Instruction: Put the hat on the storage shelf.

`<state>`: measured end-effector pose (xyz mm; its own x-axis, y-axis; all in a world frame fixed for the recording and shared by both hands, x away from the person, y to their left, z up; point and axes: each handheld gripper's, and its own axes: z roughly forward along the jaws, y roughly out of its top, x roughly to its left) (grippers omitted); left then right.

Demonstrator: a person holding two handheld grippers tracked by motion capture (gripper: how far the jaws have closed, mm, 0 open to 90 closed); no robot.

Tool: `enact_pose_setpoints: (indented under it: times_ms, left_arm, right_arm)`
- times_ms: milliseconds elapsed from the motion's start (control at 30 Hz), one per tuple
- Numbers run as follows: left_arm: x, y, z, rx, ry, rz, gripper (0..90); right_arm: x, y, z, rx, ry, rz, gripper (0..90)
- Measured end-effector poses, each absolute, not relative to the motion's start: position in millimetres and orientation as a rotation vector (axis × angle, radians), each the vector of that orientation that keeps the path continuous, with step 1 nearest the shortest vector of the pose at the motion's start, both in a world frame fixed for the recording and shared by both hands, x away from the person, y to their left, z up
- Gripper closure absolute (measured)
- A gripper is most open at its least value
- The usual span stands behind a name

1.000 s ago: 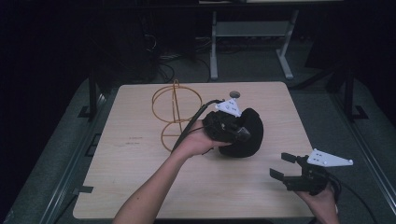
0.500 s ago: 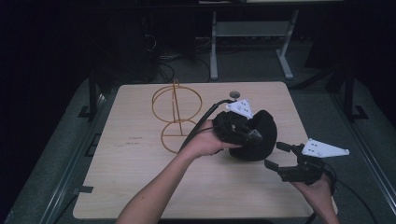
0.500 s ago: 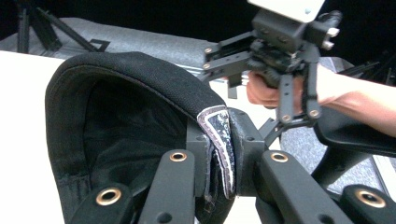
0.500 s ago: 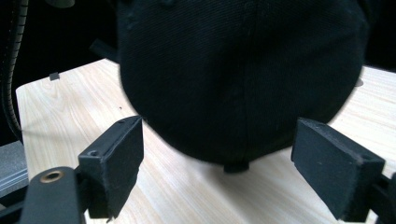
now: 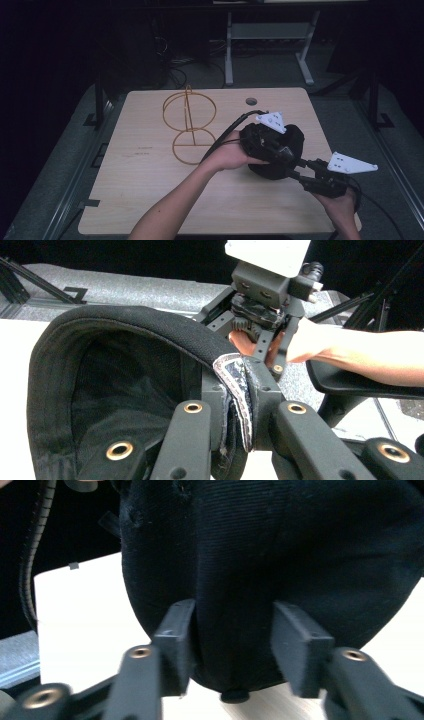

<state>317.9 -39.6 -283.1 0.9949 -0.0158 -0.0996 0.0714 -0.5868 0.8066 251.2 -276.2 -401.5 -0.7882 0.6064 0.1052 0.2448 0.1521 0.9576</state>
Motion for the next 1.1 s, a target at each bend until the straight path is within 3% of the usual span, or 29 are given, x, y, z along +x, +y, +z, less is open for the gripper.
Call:
enact_pose_setpoints:
  times_ms: [167,267,400,600,633,933,1100]
  left_arm:
    - [318,-39,-284,2.199,0.038,-0.120,81.4]
    - [318,-38,-284,2.199,0.052,-0.104,81.2]
    - [319,-33,-286,2.207,0.069,-0.073,79.1]
    - [319,-27,-288,2.238,0.104,-0.001,70.6]
    - [319,-25,-288,2.246,0.113,0.010,65.9]
    - [318,-9,-287,2.267,0.148,0.093,55.5]
    - [317,8,-288,2.259,0.181,0.117,53.0]
  right_arm:
    - [250,-278,-403,0.802,2.116,1.702,81.5]
    - [251,-279,-402,0.803,2.117,1.714,85.6]
    - [251,-280,-401,0.814,2.141,1.708,87.3]
    - [252,-282,-397,0.832,2.165,1.699,87.7]
    - [252,-283,-395,0.844,2.170,1.698,87.9]
    - [256,-286,-386,0.877,2.193,1.682,88.0]
    - [260,-295,-376,0.902,2.190,1.671,88.0]
